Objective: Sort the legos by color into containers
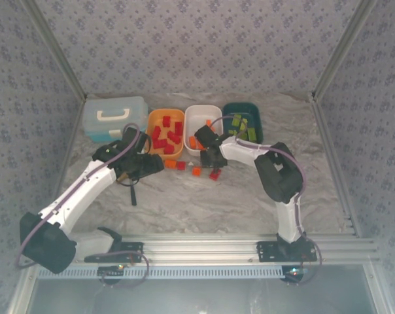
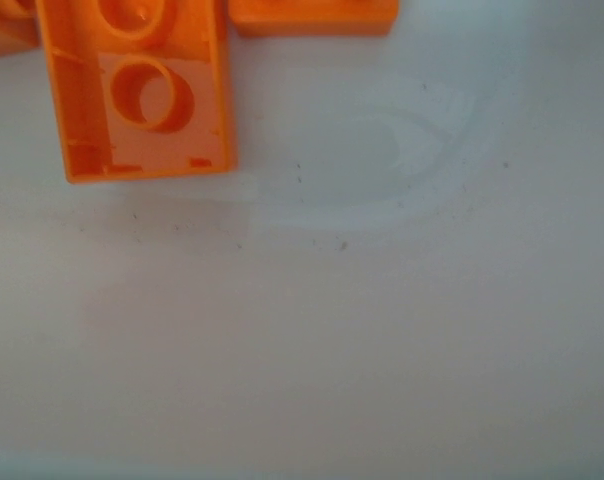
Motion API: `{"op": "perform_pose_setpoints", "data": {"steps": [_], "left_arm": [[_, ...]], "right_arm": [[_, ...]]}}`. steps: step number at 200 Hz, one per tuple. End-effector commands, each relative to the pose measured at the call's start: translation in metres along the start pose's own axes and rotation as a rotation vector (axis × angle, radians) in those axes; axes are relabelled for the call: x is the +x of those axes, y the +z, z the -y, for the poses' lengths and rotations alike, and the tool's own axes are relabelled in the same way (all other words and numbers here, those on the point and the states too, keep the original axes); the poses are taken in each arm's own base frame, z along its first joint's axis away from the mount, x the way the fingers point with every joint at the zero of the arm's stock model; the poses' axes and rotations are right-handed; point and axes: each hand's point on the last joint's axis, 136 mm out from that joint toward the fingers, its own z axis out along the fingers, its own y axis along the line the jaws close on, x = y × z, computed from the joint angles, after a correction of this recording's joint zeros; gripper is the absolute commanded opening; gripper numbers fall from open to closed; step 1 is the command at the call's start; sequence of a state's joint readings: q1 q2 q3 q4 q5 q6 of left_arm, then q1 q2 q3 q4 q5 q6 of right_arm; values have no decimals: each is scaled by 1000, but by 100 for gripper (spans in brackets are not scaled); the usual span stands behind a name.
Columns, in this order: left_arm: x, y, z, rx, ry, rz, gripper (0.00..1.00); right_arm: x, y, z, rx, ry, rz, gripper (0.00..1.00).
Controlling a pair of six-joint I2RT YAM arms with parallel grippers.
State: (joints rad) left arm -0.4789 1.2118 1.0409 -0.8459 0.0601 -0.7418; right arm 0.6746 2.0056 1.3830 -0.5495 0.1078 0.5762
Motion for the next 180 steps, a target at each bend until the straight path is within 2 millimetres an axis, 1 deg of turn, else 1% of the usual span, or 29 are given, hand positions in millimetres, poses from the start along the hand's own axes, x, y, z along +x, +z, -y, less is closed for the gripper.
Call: {"op": "perform_pose_setpoints", "data": {"steps": [1,16,33,53,61,71,80,84,94,107,125,140,147,156,165,180], "left_arm": [[4,-1,3,7,16,-20,65],[3,0,7,18,15,-12,65],[1,2,12,25,17,-7,65],[-2,3,19,32,34,4,65],[-2,5,22,35,41,4,65],[-3,6,26,39,47,7,65],[-3,8,30,44,57,7,65],[-3,9,32,47,63,5,65],[-2,12,38,54,79,2,65],[0,17,46,67,103,-12,65],[4,23,57,75,147,-35,65],[9,29,64,77,187,-55,65],[11,31,67,76,204,-64,65],[14,34,69,74,218,-74,65],[15,37,72,78,227,-82,65],[16,39,77,86,239,-89,65]], "right_arm": [[21,-29,12,10,-18,-43,35],[29,-50,19,0,-21,-38,35],[38,-75,30,-1,-10,-35,35],[37,-105,43,-15,27,-6,35],[32,-115,48,-20,50,10,35],[20,-124,55,-23,90,29,36],[7,-127,64,-27,138,42,36],[-3,-128,69,-30,164,52,36],[-26,-127,77,-41,214,76,36],[-59,-119,85,-47,266,93,37],[-98,-95,98,-25,325,93,36],[-129,-77,104,-38,361,103,36],[-139,-67,108,-31,372,93,36],[-154,-62,111,-32,383,96,37],[-165,-52,114,-34,397,86,37],[-175,-35,118,-47,418,62,38]]}}
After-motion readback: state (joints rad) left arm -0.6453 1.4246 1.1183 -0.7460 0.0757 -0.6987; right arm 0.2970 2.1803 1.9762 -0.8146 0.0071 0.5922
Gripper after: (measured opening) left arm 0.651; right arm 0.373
